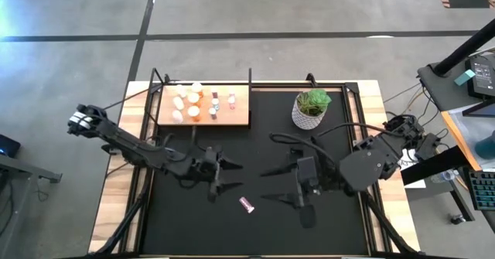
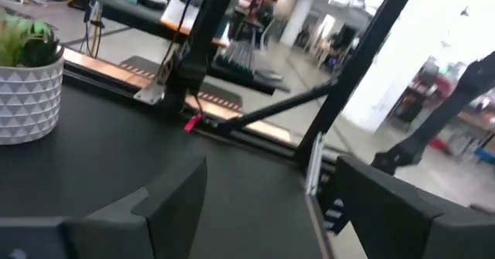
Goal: Pick and place medicine bottles onto shelf by color
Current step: Put the pink pill bottle on the shelf aligned with the other pink pill bottles
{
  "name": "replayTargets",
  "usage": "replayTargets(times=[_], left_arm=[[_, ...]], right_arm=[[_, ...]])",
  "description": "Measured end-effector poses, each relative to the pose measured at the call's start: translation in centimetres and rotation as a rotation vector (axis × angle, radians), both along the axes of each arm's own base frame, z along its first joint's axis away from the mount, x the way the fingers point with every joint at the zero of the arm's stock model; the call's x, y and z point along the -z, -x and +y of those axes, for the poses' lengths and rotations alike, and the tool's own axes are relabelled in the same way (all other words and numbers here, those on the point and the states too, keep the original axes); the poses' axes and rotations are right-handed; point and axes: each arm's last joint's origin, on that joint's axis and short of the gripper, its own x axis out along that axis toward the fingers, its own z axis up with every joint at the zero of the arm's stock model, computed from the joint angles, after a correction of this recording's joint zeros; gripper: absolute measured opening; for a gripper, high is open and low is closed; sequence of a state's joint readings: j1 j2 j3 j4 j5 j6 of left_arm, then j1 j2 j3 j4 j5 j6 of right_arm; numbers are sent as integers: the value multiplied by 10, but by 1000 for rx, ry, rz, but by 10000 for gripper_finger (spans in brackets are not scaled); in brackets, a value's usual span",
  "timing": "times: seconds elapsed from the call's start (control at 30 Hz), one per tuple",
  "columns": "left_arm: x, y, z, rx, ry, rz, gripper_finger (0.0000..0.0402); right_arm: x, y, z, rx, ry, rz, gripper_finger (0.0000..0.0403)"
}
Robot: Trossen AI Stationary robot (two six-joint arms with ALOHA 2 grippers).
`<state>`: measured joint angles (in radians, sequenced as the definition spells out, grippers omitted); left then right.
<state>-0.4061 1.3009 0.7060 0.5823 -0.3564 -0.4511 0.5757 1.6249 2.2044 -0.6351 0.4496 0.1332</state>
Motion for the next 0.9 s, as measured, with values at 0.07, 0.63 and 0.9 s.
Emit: replayTargets(times=[0.07, 0.63, 0.9], left_arm=[[5, -6, -3, 4, -36, 19, 270], [34, -38, -24, 199, -413, 424, 270], [35, -49, -34, 268, -581, 400, 270]], right_arm=[[1, 1, 2, -1, -98, 21, 203], [-12, 16, -8, 16, -210, 4, 203], [-9, 3, -10, 37, -183, -24, 203]])
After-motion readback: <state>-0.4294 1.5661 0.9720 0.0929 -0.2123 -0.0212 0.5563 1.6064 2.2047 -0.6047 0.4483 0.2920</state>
